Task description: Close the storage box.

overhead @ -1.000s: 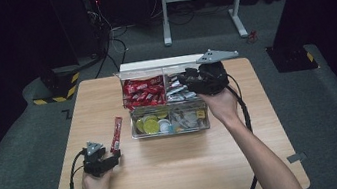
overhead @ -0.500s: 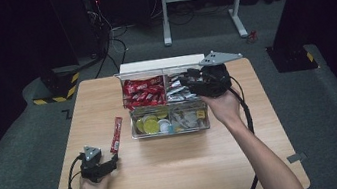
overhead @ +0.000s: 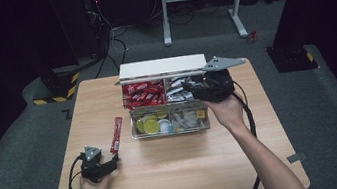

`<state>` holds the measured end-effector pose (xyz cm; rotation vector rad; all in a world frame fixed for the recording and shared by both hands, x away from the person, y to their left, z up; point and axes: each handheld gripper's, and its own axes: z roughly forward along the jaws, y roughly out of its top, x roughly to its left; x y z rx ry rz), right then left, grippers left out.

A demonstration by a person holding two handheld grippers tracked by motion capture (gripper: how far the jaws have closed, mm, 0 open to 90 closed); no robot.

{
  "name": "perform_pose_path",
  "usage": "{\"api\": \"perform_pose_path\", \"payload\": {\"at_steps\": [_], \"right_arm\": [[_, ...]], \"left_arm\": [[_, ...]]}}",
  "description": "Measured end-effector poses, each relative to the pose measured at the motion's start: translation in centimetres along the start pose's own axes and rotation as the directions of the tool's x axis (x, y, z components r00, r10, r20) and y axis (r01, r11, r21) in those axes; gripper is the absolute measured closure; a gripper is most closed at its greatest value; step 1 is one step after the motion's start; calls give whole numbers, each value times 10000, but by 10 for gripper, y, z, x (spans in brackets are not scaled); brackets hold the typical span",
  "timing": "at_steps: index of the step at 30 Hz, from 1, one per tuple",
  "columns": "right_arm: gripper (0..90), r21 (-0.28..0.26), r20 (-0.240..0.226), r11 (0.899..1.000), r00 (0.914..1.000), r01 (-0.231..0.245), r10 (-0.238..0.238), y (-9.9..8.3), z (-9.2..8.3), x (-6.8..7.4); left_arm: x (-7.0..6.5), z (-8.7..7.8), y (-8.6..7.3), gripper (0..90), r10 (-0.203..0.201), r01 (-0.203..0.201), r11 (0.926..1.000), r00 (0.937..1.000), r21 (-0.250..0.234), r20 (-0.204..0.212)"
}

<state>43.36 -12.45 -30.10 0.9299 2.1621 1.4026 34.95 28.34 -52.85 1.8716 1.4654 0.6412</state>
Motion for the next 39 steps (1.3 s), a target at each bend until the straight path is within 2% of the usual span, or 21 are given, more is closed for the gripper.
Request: {"api": "perform_pose_path", "payload": {"at_steps": [18,39], "right_arm": [[551,-54,15,10000,10000,-4,4,-10,-12,-3],[537,337,-156,9994,9999,15,-10,-29,-14,2]], "left_arm": [[-2,1,0,276,168,-167,9998,9998,67,-84],[-3,0,0,276,143,-143,9997,9999,175,-24]]}}
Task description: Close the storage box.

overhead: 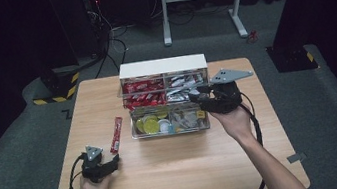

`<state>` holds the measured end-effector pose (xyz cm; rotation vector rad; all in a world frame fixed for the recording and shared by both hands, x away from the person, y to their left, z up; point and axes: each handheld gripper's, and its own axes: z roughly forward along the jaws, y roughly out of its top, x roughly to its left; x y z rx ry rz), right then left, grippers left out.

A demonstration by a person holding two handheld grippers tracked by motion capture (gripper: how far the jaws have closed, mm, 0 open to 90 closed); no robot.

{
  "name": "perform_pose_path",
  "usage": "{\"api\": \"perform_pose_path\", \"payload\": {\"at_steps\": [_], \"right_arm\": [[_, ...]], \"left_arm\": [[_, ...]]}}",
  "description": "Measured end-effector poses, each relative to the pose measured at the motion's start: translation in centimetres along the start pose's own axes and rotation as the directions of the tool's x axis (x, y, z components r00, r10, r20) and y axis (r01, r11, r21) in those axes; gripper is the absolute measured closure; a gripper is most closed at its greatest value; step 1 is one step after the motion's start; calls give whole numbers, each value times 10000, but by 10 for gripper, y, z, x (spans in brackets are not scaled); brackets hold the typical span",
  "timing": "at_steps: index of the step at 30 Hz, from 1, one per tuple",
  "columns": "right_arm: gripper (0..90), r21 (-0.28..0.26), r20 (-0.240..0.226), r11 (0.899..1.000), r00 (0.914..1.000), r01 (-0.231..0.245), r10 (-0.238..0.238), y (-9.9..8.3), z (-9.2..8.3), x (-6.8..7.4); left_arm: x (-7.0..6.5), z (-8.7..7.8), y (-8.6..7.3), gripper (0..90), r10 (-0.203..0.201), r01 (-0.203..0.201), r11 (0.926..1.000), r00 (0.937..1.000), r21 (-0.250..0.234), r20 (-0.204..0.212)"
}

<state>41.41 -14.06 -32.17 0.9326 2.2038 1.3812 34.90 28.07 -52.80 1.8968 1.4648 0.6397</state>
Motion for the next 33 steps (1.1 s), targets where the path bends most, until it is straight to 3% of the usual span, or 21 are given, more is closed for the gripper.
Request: {"api": "perform_pose_path", "payload": {"at_steps": [20,33], "right_arm": [[517,183,68,9998,10000,50,-51,-16,5,2],[492,135,-185,9998,9998,-116,118,-28,6,0]], "left_arm": [[1,0,0,279,-47,47,9999,10000,-109,-32],[1,1,0,280,-37,36,9999,10000,-114,-59]]}}
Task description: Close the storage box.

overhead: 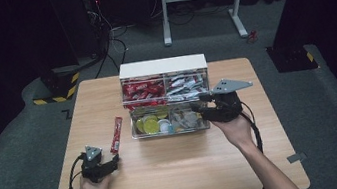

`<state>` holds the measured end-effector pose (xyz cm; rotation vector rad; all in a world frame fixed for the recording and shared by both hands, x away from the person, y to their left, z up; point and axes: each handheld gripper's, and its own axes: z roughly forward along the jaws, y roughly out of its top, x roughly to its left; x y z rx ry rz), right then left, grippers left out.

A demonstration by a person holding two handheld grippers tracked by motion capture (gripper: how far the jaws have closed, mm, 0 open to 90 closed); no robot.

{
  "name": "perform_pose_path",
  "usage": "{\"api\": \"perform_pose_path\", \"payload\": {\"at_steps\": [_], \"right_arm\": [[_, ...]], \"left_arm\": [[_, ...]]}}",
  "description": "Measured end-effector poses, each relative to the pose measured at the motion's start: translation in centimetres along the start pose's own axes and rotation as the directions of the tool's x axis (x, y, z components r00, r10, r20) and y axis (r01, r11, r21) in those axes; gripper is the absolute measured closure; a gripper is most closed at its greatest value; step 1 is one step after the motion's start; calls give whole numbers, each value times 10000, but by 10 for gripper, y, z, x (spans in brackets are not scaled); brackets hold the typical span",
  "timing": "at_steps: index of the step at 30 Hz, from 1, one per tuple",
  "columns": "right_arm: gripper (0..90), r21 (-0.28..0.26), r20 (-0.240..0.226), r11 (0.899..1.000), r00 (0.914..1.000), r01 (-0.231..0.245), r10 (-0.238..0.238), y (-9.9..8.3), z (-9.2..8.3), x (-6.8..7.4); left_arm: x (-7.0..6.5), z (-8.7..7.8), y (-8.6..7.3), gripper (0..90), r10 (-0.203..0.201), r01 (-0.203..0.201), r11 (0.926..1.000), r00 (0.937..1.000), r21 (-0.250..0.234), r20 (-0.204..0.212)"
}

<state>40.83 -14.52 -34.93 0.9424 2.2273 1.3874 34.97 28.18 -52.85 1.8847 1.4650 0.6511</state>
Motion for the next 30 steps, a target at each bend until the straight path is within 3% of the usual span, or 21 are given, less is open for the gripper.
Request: {"api": "perform_pose_path", "payload": {"at_steps": [19,30], "right_arm": [[456,-354,126,9994,9999,-17,22,-11,-13,-5],[448,-633,458,9972,9980,-403,432,-28,-36,-22]], "left_arm": [[1,0,0,279,-42,42,10000,10000,16,20],[1,0,0,278,-56,56,10000,10000,13,24]]}}
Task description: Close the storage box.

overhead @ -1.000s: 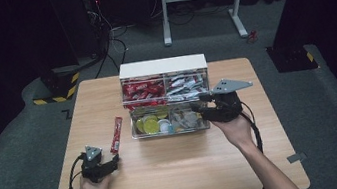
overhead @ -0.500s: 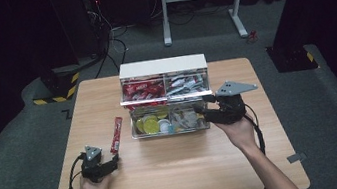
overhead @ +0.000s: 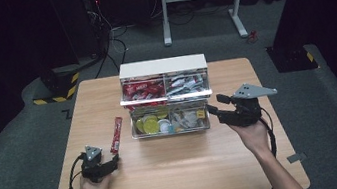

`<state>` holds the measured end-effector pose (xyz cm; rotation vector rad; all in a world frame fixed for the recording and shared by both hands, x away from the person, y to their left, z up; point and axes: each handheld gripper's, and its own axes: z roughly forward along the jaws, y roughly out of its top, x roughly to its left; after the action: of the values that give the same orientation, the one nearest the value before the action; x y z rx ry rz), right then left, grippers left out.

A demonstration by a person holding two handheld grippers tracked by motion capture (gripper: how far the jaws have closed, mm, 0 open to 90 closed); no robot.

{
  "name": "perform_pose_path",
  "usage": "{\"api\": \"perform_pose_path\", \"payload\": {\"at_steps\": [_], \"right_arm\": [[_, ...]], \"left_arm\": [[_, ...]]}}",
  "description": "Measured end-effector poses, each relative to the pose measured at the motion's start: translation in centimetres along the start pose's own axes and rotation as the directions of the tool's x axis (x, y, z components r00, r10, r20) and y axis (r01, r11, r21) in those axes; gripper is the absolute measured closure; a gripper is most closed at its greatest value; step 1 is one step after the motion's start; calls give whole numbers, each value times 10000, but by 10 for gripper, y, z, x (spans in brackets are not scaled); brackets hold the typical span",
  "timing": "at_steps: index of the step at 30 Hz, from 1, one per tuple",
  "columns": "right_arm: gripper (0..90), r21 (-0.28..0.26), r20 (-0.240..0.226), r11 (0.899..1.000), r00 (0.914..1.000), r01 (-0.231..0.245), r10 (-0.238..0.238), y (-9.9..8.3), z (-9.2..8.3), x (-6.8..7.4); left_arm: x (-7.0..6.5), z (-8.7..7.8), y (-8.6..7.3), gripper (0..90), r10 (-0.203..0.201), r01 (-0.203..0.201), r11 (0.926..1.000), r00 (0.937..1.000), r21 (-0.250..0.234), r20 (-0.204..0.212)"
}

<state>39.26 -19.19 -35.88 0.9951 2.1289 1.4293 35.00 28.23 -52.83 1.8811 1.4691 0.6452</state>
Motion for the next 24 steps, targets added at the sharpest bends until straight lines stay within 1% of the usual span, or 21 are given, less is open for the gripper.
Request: {"api": "perform_pose_path", "payload": {"at_steps": [6,12,18,22,24], "right_arm": [[448,-212,201,9994,9994,-289,294,-6,-11,-10],[442,-321,348,9991,9990,-274,285,-12,-16,-14],[440,-264,581,9988,9974,-418,432,-21,-23,-23],[435,-385,664,9971,9954,-659,684,-31,-25,-30],[435,-386,645,9965,9950,-743,767,-32,-25,-30]], "left_arm": [[-1,0,0,278,36,-36,10000,10000,-9,-52],[0,0,0,277,35,-35,10000,10000,8,-25],[-1,0,0,274,31,-31,10000,10000,-21,-38],[-1,0,0,273,30,-30,10000,10000,-19,-29],[-1,0,0,273,37,-37,10000,10000,-8,-27]]}}
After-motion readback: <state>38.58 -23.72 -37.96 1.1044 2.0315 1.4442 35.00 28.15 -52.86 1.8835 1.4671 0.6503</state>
